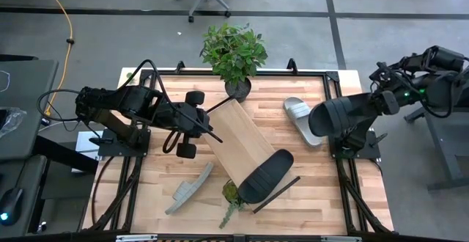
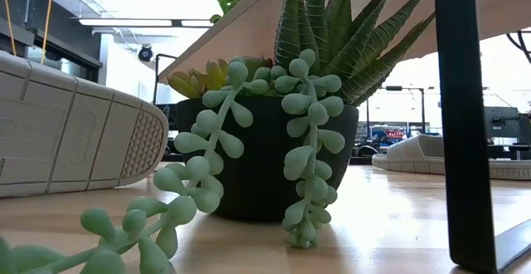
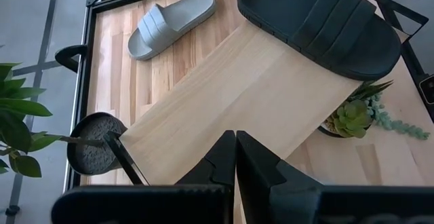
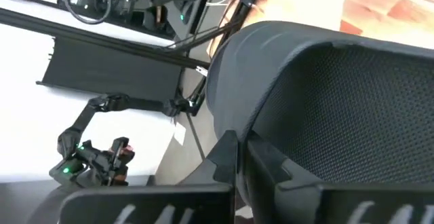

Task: Pick and place slides into the shelf
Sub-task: Put the black slide on the shelf

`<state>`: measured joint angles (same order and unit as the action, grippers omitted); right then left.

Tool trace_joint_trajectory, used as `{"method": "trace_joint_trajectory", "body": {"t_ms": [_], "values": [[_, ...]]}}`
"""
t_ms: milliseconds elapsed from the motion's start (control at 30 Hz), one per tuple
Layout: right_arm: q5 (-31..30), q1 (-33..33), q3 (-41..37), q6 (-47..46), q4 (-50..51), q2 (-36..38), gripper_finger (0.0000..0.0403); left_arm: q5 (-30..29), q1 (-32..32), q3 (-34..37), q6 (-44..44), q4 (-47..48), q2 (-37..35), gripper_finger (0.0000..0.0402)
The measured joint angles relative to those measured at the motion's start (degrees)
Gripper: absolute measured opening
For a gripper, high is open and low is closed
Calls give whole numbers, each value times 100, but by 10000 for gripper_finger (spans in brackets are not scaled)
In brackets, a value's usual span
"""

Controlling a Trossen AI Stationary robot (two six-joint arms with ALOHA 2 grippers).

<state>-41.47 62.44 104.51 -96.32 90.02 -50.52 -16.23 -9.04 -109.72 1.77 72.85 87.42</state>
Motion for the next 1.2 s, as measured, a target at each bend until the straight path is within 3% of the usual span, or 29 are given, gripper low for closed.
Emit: {"method": "trace_joint_trajectory", "body": {"t_ms": [667,1000,1200], "values": [[112,-668,1027,641,-5,-768,0,297,1,1,-58,-255,0,3],[720,-1355,1029,839,-96,-1114,0,428,0,1,-68,-253,0,3],[904,-1896,1029,1434,-571,-1261,0,480,2,0,-75,-251,0,3]]}}
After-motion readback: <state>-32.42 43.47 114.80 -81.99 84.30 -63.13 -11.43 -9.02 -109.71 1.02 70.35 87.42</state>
